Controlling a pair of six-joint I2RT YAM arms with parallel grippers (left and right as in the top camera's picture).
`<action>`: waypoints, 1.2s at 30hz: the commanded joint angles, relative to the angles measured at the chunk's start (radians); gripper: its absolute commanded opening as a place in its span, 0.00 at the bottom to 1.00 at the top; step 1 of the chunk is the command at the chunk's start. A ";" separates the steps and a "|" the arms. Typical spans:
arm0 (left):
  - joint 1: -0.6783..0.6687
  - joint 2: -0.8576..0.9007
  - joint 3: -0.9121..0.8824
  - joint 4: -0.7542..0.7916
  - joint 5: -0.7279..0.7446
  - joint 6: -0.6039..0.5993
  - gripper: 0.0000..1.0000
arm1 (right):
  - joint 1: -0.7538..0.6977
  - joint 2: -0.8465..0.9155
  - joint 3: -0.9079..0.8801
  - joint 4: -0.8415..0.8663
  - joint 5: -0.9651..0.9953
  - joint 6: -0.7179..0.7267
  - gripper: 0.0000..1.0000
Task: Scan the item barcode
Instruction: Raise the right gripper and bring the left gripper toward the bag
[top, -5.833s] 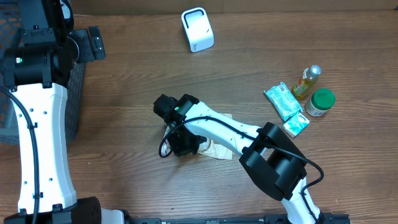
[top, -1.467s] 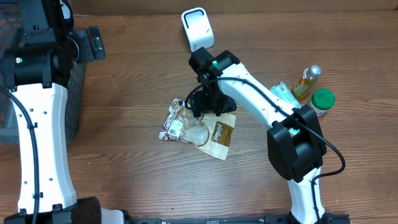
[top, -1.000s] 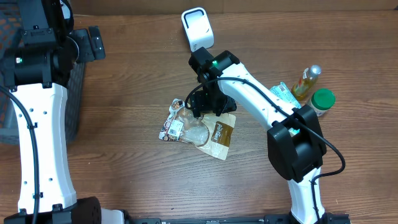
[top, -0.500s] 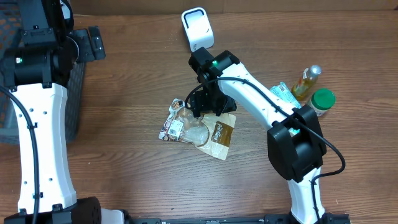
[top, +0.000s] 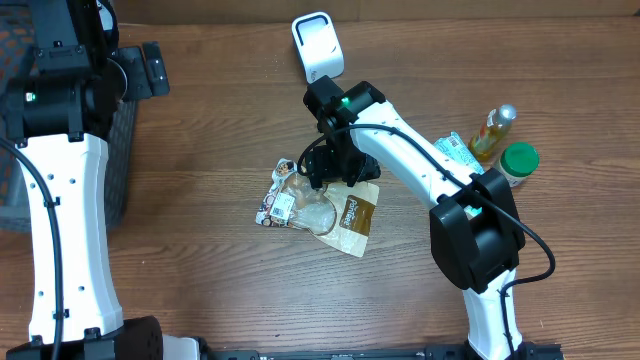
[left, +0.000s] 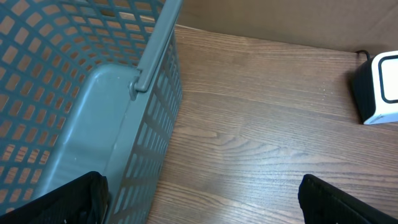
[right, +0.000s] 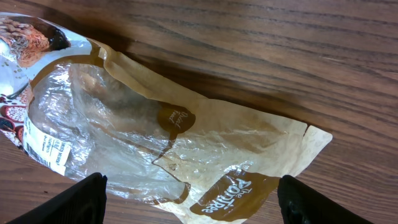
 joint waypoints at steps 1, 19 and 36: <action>-0.006 0.003 0.000 0.003 0.002 0.015 1.00 | -0.002 -0.018 0.026 0.003 -0.005 -0.007 0.85; -0.006 0.003 0.000 0.003 0.002 0.015 1.00 | -0.006 -0.038 0.035 0.032 -0.025 -0.003 0.92; -0.006 0.003 0.000 0.003 0.002 0.015 0.99 | -0.167 -0.131 0.045 -0.034 -0.050 -0.024 1.00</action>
